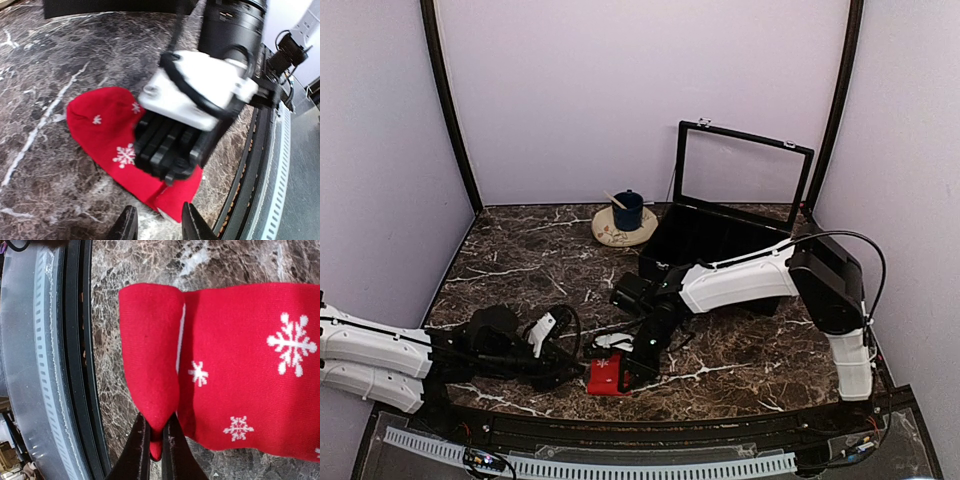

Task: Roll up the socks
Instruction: Roll the sock at the center of the board.

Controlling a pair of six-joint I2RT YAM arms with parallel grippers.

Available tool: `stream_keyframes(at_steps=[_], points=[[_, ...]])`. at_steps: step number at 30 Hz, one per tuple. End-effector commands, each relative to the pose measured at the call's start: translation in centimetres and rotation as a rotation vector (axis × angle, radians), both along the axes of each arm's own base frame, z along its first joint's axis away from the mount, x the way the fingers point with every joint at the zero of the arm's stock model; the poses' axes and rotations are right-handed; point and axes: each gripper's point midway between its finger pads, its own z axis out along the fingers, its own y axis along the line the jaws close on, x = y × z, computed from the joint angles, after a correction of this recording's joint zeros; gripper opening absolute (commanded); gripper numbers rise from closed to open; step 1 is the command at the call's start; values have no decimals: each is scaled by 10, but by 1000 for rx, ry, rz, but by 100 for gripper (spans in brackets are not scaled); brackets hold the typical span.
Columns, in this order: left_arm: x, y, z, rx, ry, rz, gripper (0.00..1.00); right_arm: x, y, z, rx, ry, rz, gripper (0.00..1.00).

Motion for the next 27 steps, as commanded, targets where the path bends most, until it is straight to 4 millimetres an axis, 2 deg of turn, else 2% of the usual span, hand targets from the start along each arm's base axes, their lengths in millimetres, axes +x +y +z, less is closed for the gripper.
stream_keyframes(at_steps=[1, 6, 16, 27], points=[[-3, -2, 4, -27, -86, -22, 33, -2, -10, -8, -59, 81, 11, 0], [-13, -7, 8, -29, -125, -98, 35, 1, -10, -9, -76, 118, 10, 0], [-30, -34, 2, 38, -142, -274, 37, 9, -4, -7, -86, 156, 2, 0], [-33, -46, -14, 150, -167, -363, 38, 8, -7, -7, -89, 170, 7, 0]])
